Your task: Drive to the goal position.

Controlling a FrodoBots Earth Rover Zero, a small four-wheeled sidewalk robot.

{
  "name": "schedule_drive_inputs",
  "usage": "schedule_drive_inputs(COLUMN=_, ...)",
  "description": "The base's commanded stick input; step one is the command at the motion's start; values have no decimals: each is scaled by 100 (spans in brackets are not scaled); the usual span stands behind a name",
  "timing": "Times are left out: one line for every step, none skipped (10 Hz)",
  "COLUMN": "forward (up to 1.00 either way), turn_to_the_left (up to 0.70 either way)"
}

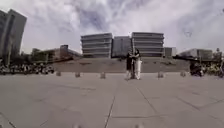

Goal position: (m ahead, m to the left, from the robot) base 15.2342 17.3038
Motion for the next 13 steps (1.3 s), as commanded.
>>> schedule_drive_inputs(forward=61, turn_to_the_left=10)
schedule_drive_inputs(forward=61, turn_to_the_left=11)
schedule_drive_inputs(forward=61, turn_to_the_left=11)
schedule_drive_inputs(forward=61, turn_to_the_left=11)
schedule_drive_inputs(forward=61, turn_to_the_left=11)
schedule_drive_inputs(forward=61, turn_to_the_left=11)
schedule_drive_inputs(forward=61, turn_to_the_left=11)
schedule_drive_inputs(forward=61, turn_to_the_left=11)
schedule_drive_inputs(forward=61, turn_to_the_left=11)
schedule_drive_inputs(forward=61, turn_to_the_left=9)
schedule_drive_inputs(forward=61, turn_to_the_left=6)
schedule_drive_inputs(forward=61, turn_to_the_left=3)
schedule_drive_inputs(forward=61, turn_to_the_left=0)
